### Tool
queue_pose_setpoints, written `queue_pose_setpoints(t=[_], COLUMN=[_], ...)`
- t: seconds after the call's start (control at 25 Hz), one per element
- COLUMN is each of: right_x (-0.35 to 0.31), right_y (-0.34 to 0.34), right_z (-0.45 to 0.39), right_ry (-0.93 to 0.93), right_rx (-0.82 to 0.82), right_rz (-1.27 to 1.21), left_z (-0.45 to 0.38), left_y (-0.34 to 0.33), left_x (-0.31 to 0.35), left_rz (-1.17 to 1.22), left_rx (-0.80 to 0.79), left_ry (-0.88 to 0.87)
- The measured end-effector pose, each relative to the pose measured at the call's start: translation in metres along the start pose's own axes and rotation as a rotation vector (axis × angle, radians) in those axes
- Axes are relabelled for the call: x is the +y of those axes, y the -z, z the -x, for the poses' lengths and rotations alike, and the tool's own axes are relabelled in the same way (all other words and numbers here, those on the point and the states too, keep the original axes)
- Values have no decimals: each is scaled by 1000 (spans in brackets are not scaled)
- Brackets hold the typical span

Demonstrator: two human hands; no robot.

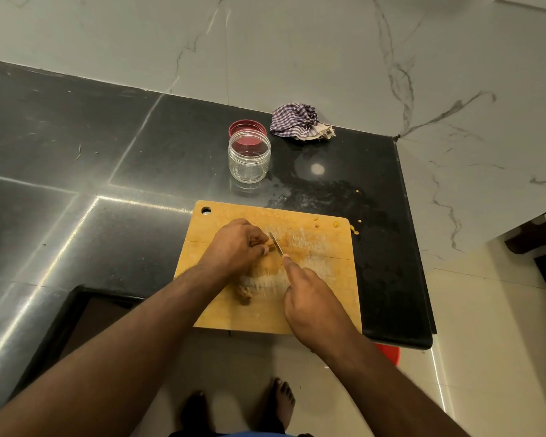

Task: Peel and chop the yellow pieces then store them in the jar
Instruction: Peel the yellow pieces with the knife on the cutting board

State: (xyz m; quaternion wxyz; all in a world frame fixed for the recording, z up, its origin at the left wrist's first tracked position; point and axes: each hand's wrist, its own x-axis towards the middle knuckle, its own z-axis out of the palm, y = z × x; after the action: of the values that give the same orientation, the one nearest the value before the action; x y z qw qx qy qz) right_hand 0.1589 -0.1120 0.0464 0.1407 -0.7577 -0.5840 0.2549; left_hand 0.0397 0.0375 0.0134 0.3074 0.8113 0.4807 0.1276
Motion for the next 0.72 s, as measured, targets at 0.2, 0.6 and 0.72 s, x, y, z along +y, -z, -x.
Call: queue_pose_setpoints(t=[0.2, 0.6, 0.72], right_x=[-3, -10, -2], right_y=[-6, -9, -9], right_z=[7, 13, 31], right_ry=[-23, -58, -38], right_rx=[-4, -37, -35], right_rz=[-35, -16, 14], left_z=[1, 2, 3], left_y=[-1, 0, -1], left_x=[2, 4, 3], left_rz=[-10, -7, 5], left_rx=[32, 40, 39], left_ry=[3, 7, 18])
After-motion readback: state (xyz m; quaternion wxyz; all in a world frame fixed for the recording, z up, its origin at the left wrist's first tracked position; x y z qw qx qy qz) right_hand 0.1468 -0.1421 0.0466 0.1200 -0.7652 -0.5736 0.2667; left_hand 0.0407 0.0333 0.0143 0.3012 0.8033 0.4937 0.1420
